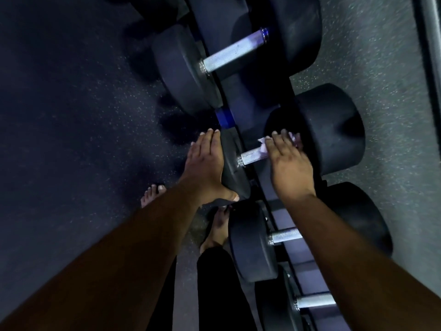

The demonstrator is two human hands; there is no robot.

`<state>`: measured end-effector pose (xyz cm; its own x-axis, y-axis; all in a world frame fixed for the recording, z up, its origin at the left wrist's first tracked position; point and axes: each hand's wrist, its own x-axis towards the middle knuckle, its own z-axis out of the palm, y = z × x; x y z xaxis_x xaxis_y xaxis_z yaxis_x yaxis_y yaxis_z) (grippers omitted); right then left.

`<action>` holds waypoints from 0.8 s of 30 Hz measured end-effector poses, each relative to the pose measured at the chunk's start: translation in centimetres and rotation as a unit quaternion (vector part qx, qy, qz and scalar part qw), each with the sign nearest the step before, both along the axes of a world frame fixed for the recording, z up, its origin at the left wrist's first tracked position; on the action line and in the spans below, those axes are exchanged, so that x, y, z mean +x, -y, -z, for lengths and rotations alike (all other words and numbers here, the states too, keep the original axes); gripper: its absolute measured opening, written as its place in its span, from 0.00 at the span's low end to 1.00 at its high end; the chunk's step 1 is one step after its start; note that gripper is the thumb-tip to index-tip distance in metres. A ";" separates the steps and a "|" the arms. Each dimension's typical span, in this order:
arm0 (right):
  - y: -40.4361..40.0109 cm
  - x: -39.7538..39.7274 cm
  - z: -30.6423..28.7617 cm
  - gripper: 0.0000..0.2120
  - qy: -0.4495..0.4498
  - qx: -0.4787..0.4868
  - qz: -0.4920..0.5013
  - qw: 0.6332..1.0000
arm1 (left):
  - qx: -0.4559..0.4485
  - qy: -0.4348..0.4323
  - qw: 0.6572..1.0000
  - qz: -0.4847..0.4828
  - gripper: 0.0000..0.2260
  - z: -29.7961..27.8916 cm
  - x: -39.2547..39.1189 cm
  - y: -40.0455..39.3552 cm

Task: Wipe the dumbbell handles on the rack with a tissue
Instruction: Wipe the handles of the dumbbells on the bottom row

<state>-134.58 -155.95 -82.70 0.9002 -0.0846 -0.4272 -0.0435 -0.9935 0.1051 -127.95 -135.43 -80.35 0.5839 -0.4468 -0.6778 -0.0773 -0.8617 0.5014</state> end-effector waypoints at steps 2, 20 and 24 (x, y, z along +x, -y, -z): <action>-1.0 -0.1 -0.1 0.30 -0.016 -0.010 0.002 1.000 | 0.000 0.001 1.000 0.002 0.72 0.1 0.1 0.1; -4.0 -6.5 0.0 0.20 0.100 0.322 0.262 0.904 | -0.003 0.002 1.000 0.005 0.72 0.3 0.1 0.0; -5.1 -3.0 1.4 0.11 0.162 0.510 0.711 0.456 | 0.001 0.010 1.000 0.003 0.72 0.6 0.1 0.0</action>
